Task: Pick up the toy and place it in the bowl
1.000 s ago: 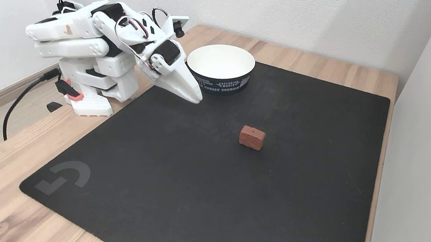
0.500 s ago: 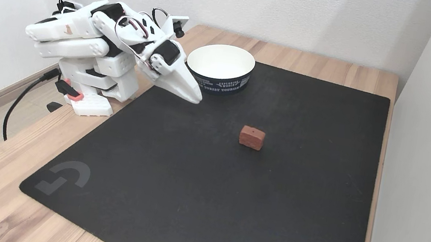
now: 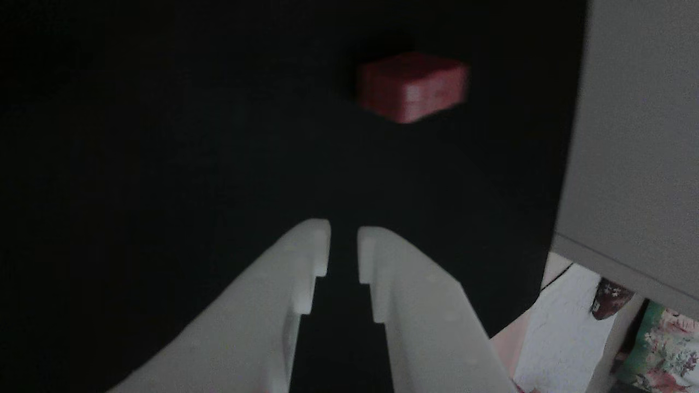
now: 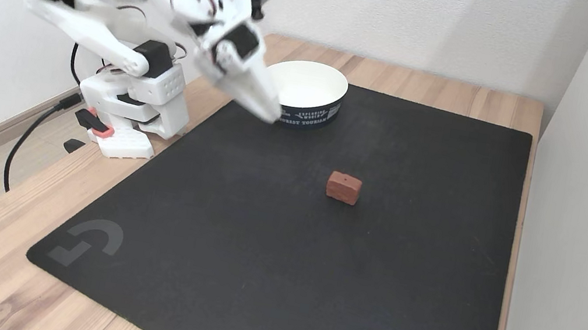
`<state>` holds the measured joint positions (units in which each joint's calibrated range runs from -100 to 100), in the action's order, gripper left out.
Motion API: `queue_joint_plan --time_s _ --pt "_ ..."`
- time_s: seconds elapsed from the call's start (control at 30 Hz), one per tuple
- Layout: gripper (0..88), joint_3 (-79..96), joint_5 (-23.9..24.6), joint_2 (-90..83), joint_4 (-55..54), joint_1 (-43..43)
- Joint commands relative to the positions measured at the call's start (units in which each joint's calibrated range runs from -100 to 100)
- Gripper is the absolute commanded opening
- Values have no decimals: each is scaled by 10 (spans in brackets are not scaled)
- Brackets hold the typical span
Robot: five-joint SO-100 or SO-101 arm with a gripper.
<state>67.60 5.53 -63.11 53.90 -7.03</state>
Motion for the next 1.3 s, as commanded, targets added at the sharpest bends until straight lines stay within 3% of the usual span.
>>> queue_joint_plan --time_s 0.0,0.43,1.27 --pt "26 -100 -2 71 -2 -1" --pt "26 -403 -2 385 10 2" --pt "26 -889 -2 819 192 7"
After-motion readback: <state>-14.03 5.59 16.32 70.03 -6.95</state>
